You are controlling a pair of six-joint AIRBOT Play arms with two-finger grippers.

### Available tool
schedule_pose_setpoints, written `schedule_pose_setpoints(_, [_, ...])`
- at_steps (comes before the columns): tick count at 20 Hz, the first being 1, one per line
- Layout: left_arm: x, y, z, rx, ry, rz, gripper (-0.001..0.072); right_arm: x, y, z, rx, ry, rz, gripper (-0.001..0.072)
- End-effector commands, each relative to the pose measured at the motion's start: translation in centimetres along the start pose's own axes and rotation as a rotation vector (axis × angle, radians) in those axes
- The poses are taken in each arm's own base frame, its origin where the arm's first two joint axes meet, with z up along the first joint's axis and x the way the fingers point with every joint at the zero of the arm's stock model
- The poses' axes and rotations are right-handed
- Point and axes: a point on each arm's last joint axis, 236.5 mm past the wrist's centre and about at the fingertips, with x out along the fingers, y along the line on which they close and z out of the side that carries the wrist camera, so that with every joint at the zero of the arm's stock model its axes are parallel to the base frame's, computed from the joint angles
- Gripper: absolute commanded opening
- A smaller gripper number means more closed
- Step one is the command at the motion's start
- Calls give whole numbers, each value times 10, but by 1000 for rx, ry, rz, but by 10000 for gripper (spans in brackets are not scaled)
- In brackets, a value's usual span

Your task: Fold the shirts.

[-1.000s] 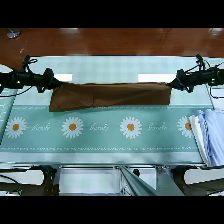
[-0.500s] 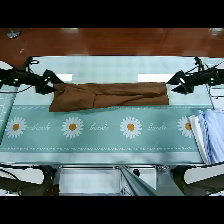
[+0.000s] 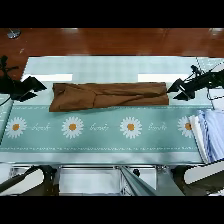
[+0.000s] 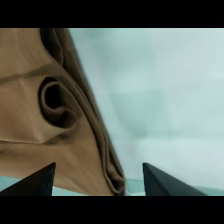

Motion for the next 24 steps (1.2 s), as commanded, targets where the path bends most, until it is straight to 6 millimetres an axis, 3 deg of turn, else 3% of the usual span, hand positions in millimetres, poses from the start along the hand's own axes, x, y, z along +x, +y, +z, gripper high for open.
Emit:
schedule_pose_setpoints(1, [-10, -28, -19, 92, -73, -14, 699, 19, 14, 3, -2, 7, 27, 622])
schedule_pose_setpoints(5, [11, -80, -47, 176, -12, -105, 699, 33, 33, -2, -43, 35, 37, 608])
schedule_pose_setpoints(6, [16, -93, -47, 190, -20, -127, 699, 35, 37, -4, -53, 42, 36, 555])
schedule_pose_setpoints(7, [19, -104, -46, 196, -36, -151, 699, 35, 40, -6, -58, 49, 38, 411])
schedule_pose_setpoints(9, [25, -129, -42, 172, -71, -214, 697, 31, 51, -11, -100, 72, 71, 23])
schedule_pose_setpoints(10, [26, -139, -42, 157, -73, -244, 638, 24, 58, -13, -110, 77, 92, 19])
schedule_pose_setpoints(12, [28, -157, -49, 186, -57, -302, 29, -4, 62, -12, -139, 27, 90, 18])
schedule_pose_setpoints(15, [24, -197, -52, 222, -97, -416, 18, -57, 65, -19, -191, -83, 58, 17])
schedule_pose_setpoints(18, [31, -241, -84, 361, -94, -469, 17, -100, 64, -60, -246, -175, 33, 17])
schedule_pose_setpoints(20, [46, -269, -114, 425, -70, -492, 16, -122, 60, -97, -280, -243, -14, 18])
schedule_pose_setpoints(24, [104, -318, -184, 544, 66, -505, 15, -146, 65, -167, -296, -363, -46, 18])
